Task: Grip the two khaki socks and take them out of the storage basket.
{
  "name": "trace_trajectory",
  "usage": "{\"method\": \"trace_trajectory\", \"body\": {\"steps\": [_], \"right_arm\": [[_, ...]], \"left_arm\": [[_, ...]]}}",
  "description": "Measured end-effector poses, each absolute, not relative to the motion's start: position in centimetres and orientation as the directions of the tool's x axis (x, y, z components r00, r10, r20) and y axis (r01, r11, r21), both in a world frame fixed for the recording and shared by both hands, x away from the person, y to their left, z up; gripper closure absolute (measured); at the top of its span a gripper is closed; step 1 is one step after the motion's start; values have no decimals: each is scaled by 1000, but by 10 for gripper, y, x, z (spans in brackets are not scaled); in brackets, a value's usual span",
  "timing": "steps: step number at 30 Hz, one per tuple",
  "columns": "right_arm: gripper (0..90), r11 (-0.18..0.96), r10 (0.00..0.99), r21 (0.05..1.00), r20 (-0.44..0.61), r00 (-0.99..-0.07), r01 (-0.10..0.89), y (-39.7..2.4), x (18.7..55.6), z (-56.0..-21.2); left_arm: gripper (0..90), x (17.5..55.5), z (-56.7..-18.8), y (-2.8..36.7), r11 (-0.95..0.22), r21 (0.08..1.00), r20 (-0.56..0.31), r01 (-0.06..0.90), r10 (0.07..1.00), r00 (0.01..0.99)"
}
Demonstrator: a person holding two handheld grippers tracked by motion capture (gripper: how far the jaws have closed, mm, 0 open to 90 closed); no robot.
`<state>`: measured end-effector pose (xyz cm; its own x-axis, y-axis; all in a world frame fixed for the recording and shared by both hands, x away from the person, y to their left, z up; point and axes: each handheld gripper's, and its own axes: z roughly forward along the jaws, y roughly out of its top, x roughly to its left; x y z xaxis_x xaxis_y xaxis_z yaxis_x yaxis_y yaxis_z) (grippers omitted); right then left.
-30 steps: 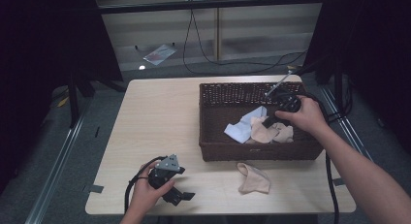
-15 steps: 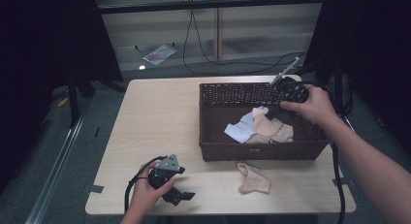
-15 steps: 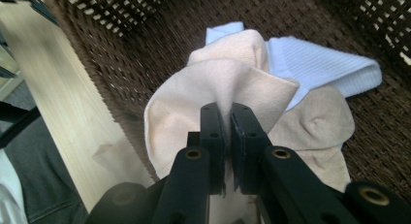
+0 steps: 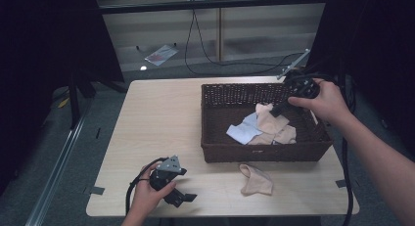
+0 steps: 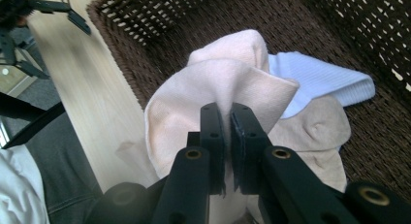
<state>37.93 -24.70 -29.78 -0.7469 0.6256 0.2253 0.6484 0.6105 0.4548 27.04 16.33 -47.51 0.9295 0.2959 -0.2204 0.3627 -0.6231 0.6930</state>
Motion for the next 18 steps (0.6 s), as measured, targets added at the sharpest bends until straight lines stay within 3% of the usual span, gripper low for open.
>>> {"method": "trace_trajectory", "body": {"steps": [18], "right_arm": [[852,643,552,468,266,-790,607,-243,361,-285]], "left_arm": [[31,270,-475,163,-626,691,-217,361,296,930]]}}
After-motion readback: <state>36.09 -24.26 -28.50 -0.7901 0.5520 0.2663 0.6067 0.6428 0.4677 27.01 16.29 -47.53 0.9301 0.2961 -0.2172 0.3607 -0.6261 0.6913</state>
